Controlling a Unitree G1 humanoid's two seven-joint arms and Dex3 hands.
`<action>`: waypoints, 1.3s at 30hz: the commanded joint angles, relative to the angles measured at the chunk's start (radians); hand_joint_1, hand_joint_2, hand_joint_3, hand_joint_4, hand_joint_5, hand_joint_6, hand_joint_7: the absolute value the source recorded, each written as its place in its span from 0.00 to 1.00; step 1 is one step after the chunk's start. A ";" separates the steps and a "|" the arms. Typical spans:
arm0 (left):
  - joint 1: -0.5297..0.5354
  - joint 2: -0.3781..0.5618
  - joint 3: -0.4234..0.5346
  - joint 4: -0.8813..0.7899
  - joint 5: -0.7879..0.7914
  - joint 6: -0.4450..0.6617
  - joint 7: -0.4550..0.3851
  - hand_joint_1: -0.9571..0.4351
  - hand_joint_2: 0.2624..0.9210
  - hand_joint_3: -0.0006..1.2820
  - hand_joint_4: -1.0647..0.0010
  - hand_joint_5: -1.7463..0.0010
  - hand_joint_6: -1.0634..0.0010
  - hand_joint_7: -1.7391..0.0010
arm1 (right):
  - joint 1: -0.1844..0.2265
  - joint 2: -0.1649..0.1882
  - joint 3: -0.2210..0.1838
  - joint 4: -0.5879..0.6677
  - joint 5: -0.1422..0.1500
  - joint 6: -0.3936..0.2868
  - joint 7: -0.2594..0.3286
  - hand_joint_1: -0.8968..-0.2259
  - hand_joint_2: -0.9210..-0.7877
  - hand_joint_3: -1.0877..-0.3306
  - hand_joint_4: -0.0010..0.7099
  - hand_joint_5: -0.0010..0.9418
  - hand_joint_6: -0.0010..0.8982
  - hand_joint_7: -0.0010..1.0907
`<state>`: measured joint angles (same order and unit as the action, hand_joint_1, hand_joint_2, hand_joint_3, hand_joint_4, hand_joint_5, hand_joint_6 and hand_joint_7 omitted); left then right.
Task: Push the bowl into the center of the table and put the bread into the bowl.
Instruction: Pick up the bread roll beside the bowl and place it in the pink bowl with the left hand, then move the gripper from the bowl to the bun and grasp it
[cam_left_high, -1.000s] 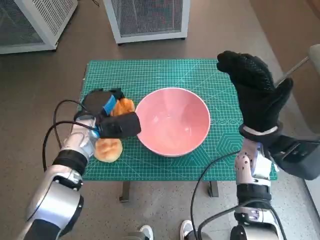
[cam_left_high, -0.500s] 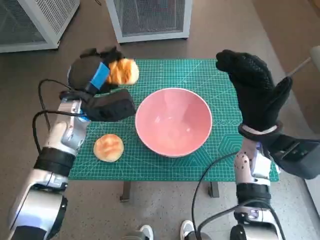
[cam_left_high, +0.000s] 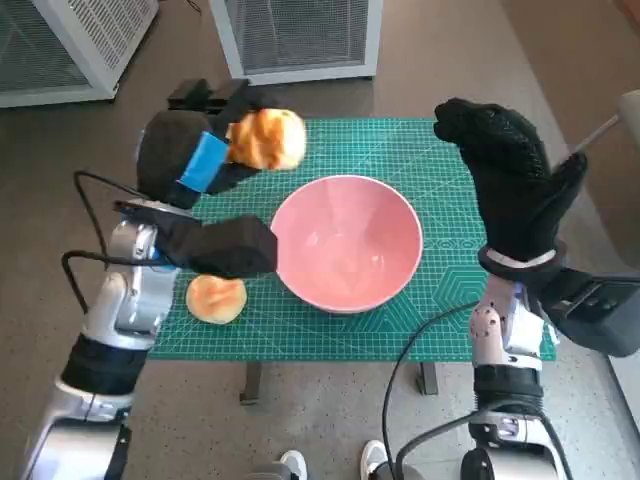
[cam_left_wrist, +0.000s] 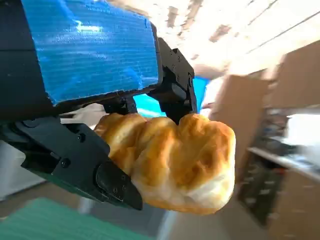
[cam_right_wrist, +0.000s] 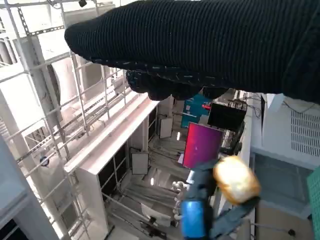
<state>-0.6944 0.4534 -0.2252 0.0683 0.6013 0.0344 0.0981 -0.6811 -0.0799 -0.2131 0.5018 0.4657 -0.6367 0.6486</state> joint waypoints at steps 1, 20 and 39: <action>0.015 -0.027 -0.012 -0.037 -0.024 -0.036 -0.050 0.69 0.98 0.01 0.25 0.39 0.33 0.38 | 0.013 -0.002 0.004 0.012 -0.010 0.009 0.004 0.49 0.00 0.69 0.42 0.00 0.05 0.53; -0.016 -0.044 -0.123 0.124 -0.035 -0.137 -0.336 0.59 0.83 0.03 0.81 0.94 0.71 0.86 | 0.017 -0.015 -0.002 0.007 0.000 0.008 0.017 0.48 0.00 0.70 0.41 0.00 0.04 0.54; 0.029 -0.027 -0.076 0.055 -0.045 -0.133 -0.399 0.51 0.82 0.00 0.94 1.00 0.77 0.96 | 0.026 -0.009 -0.001 -0.002 -0.014 -0.006 0.002 0.48 0.00 0.70 0.41 0.00 0.03 0.53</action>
<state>-0.6861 0.4128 -0.3241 0.1615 0.5780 -0.0901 -0.2964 -0.6806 -0.0920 -0.2156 0.4990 0.4649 -0.6407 0.6577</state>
